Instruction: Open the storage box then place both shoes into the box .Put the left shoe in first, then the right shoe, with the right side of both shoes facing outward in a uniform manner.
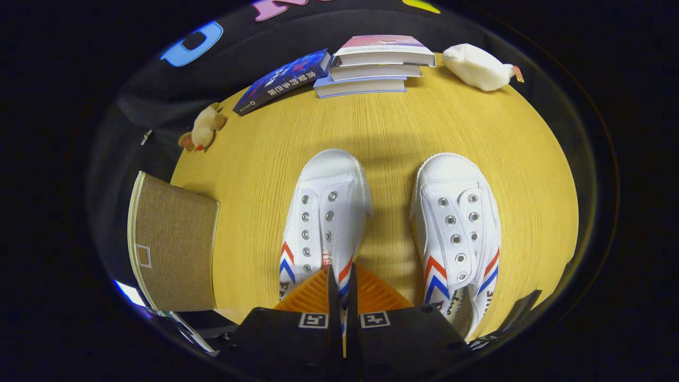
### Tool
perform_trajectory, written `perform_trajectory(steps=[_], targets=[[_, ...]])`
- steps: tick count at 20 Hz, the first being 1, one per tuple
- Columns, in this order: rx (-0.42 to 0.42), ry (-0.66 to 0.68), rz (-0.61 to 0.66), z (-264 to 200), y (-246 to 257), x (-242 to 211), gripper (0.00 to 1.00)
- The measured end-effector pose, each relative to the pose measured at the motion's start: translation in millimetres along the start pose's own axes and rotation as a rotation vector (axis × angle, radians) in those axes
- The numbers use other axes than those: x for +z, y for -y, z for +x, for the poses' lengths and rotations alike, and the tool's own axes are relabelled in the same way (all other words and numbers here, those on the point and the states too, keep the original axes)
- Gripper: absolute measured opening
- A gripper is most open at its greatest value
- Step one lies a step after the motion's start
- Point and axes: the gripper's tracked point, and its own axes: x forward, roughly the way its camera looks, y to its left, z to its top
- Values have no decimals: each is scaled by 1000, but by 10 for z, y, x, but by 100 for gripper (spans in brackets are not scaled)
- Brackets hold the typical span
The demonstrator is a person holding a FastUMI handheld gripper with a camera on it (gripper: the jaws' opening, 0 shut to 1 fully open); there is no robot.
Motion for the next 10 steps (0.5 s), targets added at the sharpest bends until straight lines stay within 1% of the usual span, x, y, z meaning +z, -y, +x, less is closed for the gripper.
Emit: perform_trajectory(steps=[4,6,8,10], targets=[[57,37,75,-270,-201,104,7],[64,44,108,-477,-328,175,7],[75,55,131,-727,-532,267,7],[119,77,142,-1011,-859,402,7]])
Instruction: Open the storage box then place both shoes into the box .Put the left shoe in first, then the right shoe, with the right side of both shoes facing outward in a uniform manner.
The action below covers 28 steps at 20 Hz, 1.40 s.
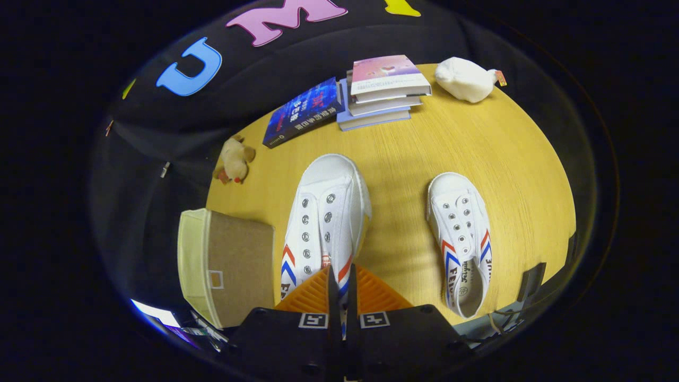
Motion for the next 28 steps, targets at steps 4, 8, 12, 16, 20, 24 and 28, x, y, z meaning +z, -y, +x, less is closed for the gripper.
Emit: perform_trajectory(steps=[4,8,12,16,20,24,28], targets=[[117,19,-19,-375,-902,126,7],[198,-36,20,-454,-1755,-31,7],[237,-137,29,-249,-2348,-391,7],[179,-192,28,215,-2630,-737,7],[116,-218,41,659,-2729,-998,7],[102,-227,59,913,-2799,-1087,7],[149,-226,81,1179,-2920,-1190,8]])
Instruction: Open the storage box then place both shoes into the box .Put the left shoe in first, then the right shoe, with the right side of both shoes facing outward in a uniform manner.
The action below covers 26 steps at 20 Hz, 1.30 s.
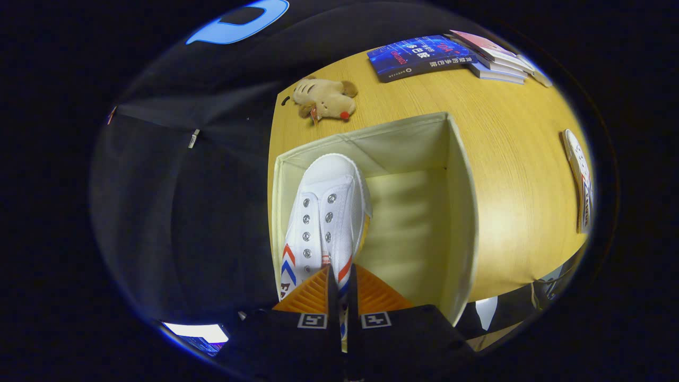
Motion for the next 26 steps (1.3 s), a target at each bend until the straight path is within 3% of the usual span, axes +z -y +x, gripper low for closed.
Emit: perform_trajectory(steps=[3,5,9,16,21,26], targets=[[82,-83,42,108,-54,-182,72],[87,-83,23,98,-10,-167,89],[138,-49,1,-146,-52,-58,89],[226,120,-248,-1275,107,270,92],[113,268,-261,-1976,981,702,92],[-121,444,-126,-2529,2406,1358,92]])
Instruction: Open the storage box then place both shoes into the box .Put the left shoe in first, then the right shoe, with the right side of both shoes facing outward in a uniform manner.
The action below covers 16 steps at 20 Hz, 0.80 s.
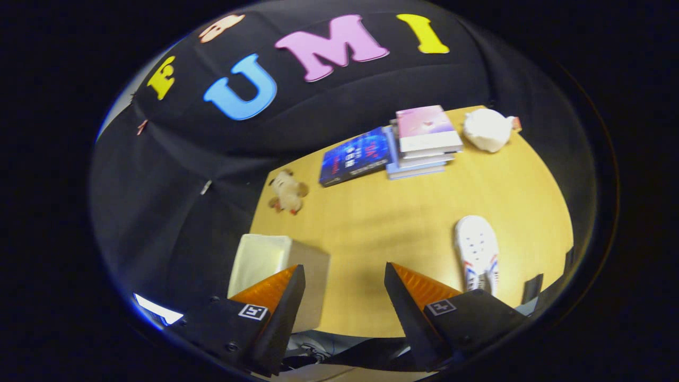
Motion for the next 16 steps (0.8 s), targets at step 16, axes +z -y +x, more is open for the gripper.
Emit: perform_trajectory(steps=[16], targets=[[-321,-364,1,722,2336,-679,68]])
